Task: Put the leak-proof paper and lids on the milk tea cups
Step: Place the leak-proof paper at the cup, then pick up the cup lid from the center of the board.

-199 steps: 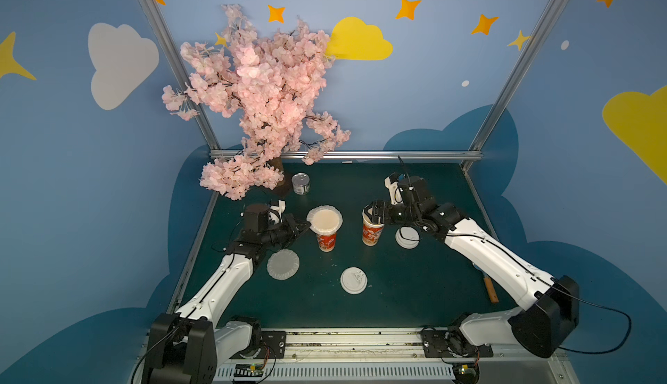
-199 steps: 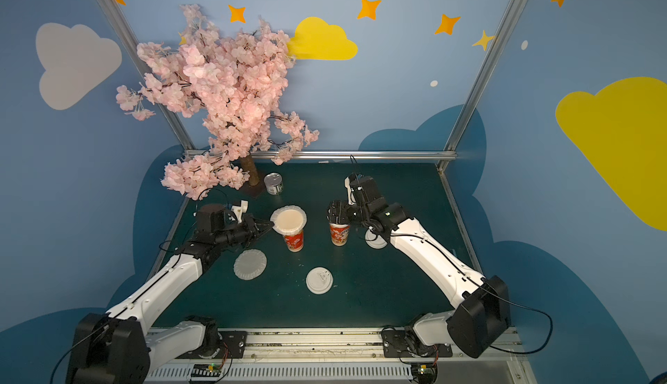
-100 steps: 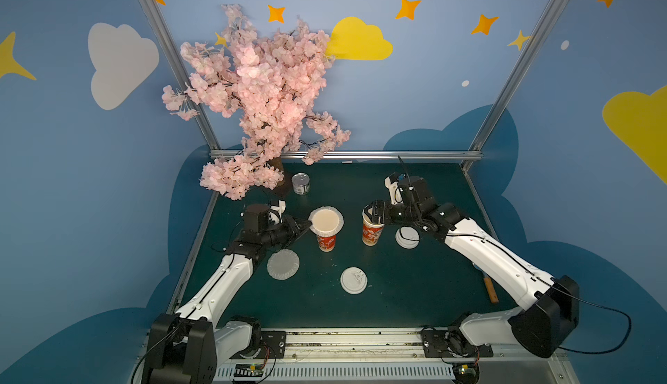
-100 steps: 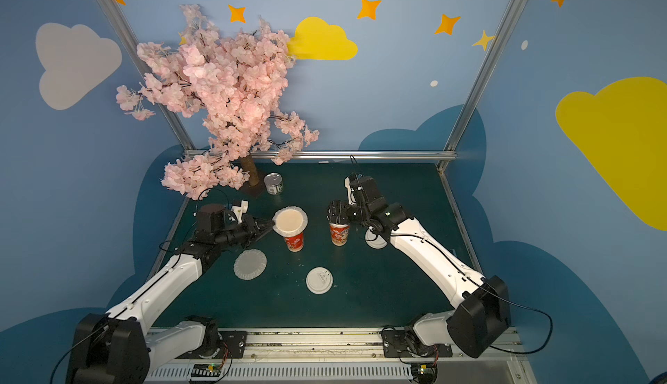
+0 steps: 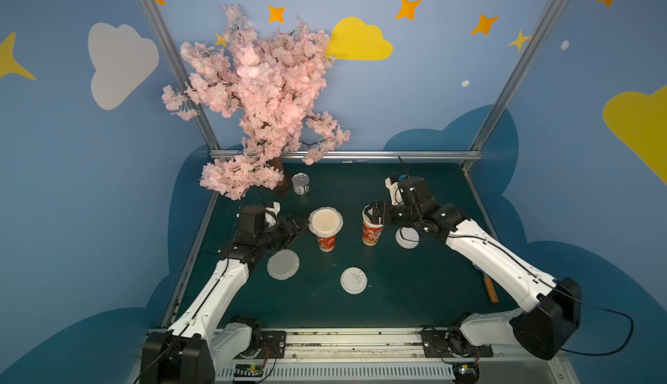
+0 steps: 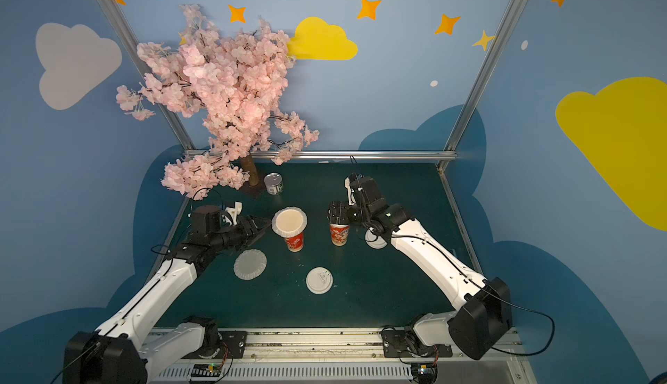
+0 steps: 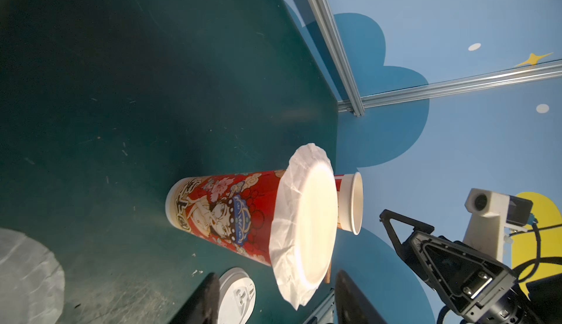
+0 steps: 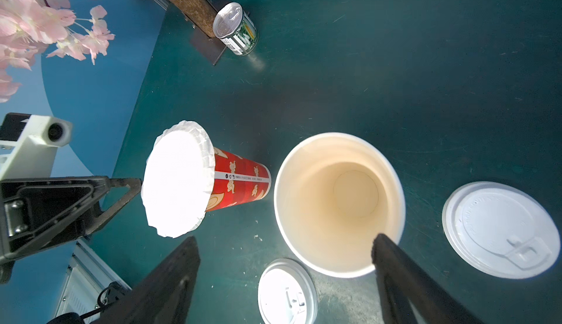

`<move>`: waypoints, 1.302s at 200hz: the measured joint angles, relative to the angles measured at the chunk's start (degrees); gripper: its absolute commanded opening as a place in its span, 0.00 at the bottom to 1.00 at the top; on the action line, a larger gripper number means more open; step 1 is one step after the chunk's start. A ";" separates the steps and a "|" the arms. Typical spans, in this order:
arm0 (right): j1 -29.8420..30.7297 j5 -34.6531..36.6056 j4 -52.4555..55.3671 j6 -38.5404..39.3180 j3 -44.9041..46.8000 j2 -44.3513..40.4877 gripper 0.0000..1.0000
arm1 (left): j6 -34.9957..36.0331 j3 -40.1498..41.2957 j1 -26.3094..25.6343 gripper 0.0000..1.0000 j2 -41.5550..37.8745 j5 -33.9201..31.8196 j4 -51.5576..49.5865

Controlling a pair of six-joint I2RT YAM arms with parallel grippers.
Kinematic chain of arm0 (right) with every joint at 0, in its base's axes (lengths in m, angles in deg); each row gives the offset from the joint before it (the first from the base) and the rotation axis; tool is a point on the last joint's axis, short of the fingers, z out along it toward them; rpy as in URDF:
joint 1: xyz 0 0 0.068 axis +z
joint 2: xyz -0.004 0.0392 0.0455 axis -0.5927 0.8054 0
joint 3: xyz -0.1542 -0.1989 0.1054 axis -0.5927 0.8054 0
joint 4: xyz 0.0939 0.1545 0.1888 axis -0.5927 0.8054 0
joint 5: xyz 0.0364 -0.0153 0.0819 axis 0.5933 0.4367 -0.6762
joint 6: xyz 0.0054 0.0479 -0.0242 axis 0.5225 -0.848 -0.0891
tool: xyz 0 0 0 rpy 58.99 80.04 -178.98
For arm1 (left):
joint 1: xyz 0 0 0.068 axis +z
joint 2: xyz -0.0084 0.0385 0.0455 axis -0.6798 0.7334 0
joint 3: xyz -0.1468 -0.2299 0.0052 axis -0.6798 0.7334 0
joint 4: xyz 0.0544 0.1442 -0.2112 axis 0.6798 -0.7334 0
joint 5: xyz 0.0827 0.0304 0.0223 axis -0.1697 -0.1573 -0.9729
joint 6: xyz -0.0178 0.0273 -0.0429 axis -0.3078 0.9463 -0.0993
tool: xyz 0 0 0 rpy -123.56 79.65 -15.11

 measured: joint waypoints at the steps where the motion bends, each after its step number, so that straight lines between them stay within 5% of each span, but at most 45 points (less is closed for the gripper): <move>1: 0.00 0.09 0.02 0.00 0.00 -0.04 0.90 | 0.17 -0.09 0.04 0.73 -0.04 -0.07 -0.17; 32: -0.13 1.86 1.25 0.83 0.37 -1.84 0.94 | 3.06 -3.82 0.81 0.98 -1.55 -3.32 -6.29; 126: -11.13 9.70 4.87 1.27 11.30 -6.95 0.95 | 9.81 -12.61 -3.34 0.99 -1.86 -7.21 -15.54; 226: -11.39 9.27 5.46 1.27 15.13 -13.53 0.94 | 10.56 -8.00 -41.44 0.92 -3.87 -37.75 -18.53; 260: -11.39 8.79 6.60 1.40 15.47 -16.72 0.94 | 8.17 -7.80 -53.46 1.00 2.36 -48.00 -17.09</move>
